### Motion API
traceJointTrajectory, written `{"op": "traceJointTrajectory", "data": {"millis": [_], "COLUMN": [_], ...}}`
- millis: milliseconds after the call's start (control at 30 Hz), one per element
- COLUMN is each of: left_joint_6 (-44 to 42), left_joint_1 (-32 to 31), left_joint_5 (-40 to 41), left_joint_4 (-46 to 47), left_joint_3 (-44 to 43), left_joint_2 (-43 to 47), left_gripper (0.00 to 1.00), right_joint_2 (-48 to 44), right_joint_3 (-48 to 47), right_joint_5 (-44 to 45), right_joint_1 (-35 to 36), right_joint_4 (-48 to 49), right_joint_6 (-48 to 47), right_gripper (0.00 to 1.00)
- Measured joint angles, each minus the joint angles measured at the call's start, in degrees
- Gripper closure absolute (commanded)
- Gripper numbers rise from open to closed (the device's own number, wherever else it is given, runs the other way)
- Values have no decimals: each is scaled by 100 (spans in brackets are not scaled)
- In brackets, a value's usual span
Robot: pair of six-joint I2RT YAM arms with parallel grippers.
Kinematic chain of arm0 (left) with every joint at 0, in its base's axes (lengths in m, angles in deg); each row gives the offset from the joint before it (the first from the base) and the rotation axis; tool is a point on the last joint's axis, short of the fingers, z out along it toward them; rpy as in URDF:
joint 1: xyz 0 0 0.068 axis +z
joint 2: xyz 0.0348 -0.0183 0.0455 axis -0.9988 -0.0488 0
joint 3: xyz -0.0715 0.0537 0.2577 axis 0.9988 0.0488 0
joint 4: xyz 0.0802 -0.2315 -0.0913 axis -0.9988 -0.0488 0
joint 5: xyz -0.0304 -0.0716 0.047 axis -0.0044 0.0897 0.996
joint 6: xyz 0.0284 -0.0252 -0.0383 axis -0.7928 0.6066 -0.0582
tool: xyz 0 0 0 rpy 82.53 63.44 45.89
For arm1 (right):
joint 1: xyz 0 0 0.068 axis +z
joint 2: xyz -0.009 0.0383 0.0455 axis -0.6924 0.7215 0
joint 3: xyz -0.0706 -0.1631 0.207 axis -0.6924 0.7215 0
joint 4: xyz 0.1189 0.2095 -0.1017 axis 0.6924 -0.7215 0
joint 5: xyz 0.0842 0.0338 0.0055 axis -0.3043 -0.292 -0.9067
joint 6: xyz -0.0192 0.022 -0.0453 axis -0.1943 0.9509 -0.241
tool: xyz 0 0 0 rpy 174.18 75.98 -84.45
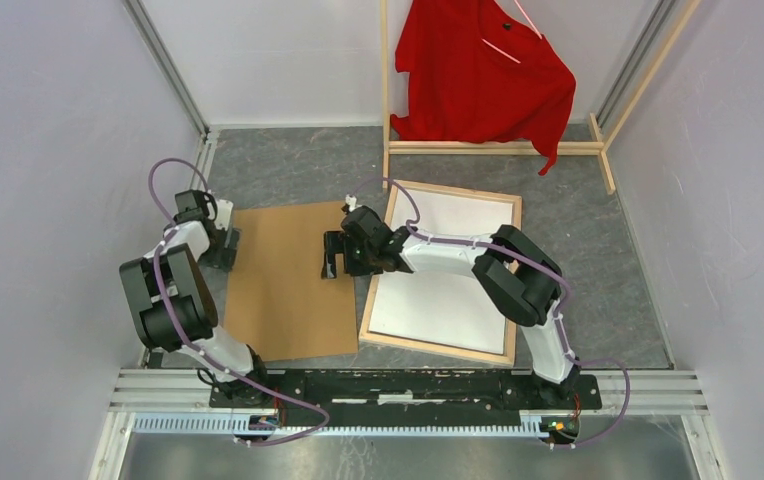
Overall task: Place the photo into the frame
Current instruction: Move the photo frame item to the photo frame.
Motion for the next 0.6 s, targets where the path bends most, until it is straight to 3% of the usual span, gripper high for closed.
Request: {"op": "traceJointTrajectory", "data": {"millis": [133,600], "left_joint_6": [-2,-20], "left_joint_1": [2,59], "left_joint_5": [-293,-1182], "left_joint_4": [55,87], "left_joint_3": [-35,-553], "left_joint_2": [-46,-654], "left_gripper": [20,72], "right_joint_2": [68,79], "right_joint_3": [31,378], "right_joint_5": [-280,-903], "right_joint_1": [4,-42], "right_joint_4": [313,1180], "right_joint_6": [238,1167], "right_gripper": [3,4]}}
